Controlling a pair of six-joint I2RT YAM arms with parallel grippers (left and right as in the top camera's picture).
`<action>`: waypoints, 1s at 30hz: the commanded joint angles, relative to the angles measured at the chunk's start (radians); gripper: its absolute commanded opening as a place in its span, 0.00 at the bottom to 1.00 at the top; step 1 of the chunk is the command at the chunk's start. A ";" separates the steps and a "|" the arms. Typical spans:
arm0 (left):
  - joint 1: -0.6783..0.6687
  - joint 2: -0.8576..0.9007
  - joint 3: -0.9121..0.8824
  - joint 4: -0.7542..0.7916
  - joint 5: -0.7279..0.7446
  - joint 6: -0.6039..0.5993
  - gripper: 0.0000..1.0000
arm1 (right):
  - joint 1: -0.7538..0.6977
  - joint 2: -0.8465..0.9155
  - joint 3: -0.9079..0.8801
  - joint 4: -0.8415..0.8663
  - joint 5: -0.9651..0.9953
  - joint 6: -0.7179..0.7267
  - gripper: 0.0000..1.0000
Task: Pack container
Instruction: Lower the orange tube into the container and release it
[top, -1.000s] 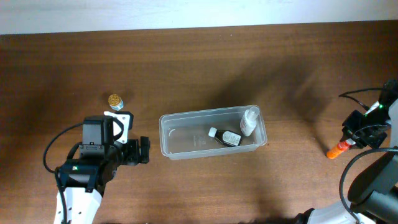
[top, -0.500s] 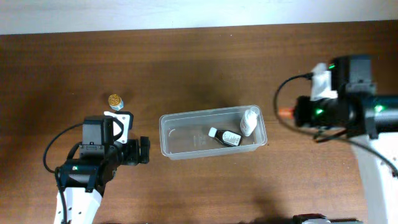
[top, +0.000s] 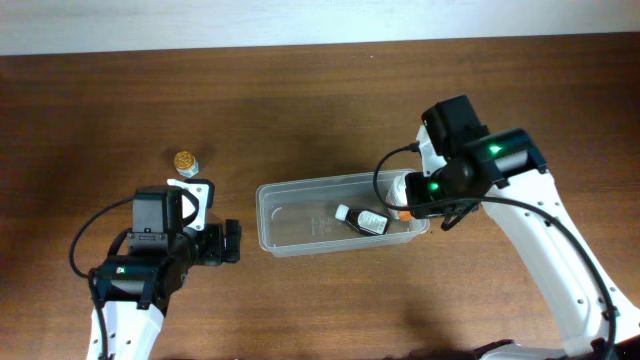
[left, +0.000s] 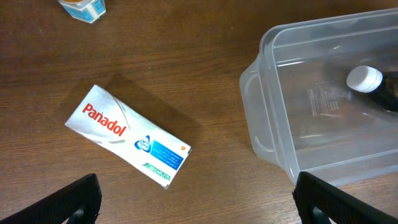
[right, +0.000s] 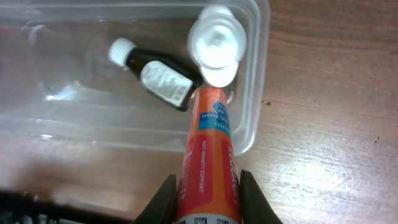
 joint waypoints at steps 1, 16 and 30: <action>0.007 0.000 0.019 0.002 0.014 -0.010 0.99 | 0.008 0.005 -0.057 0.042 0.042 0.023 0.09; 0.007 0.000 0.019 0.002 0.014 -0.010 0.99 | 0.008 0.011 -0.214 0.207 0.041 0.018 0.40; 0.007 0.001 0.019 0.003 -0.051 -0.105 0.99 | -0.154 -0.285 -0.068 0.203 0.177 0.021 0.86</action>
